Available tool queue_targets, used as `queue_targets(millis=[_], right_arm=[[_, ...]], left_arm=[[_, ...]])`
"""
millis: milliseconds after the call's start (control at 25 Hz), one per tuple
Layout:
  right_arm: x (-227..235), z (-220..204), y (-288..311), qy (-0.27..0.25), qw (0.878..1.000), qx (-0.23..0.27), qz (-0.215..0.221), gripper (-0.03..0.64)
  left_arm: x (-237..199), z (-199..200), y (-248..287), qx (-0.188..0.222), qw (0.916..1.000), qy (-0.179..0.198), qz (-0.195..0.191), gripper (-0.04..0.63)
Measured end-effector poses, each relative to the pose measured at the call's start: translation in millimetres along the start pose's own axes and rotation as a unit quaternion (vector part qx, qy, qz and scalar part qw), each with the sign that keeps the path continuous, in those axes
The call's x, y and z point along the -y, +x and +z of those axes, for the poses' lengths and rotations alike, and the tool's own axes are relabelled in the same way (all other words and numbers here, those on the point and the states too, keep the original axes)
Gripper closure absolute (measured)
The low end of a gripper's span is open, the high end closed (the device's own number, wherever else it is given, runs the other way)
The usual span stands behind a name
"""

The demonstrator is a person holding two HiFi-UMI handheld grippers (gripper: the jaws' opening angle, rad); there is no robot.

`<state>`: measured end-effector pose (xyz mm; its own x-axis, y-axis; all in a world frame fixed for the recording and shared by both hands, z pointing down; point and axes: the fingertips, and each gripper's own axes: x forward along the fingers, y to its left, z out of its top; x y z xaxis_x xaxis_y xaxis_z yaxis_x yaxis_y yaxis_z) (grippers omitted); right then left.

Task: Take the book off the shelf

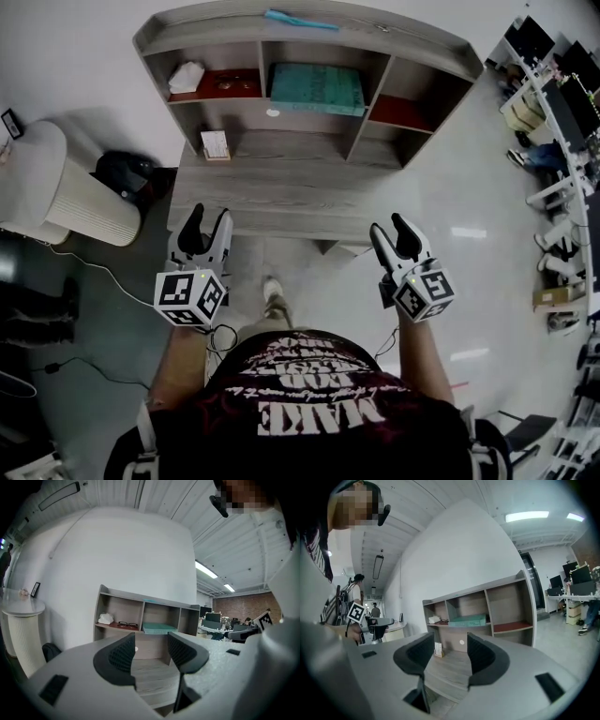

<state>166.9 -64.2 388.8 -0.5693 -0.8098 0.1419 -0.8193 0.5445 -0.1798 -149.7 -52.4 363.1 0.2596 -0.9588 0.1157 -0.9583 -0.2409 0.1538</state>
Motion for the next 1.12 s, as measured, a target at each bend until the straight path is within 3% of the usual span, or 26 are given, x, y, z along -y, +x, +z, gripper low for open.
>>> queue_targets(millis=[280, 680, 920, 1120], right_arm=[[7.8, 17.4, 54.2, 0.011, 1.000, 0.001, 0.009, 0.399], [23.3, 44.0, 116.5, 0.009, 1.000, 0.012, -0.016, 0.399], [29.8, 56.8, 139.6, 0.012, 0.999, 0.029, -0.036, 0.399], [34.3, 57.2, 148.8, 0.025, 0.999, 0.025, -0.040, 0.399]], left_arm=[[-34.2, 12.8, 44.4, 0.002, 0.9998, -0.019, -0.003, 0.388], [-71.3, 33.9, 110.7, 0.000, 0.9991, -0.024, -0.035, 0.388], [-84.3, 45.7, 144.8, 0.002, 0.9979, -0.021, -0.061, 0.388], [-80.4, 45.2, 162.1, -0.006, 0.9960, -0.039, -0.080, 0.388]])
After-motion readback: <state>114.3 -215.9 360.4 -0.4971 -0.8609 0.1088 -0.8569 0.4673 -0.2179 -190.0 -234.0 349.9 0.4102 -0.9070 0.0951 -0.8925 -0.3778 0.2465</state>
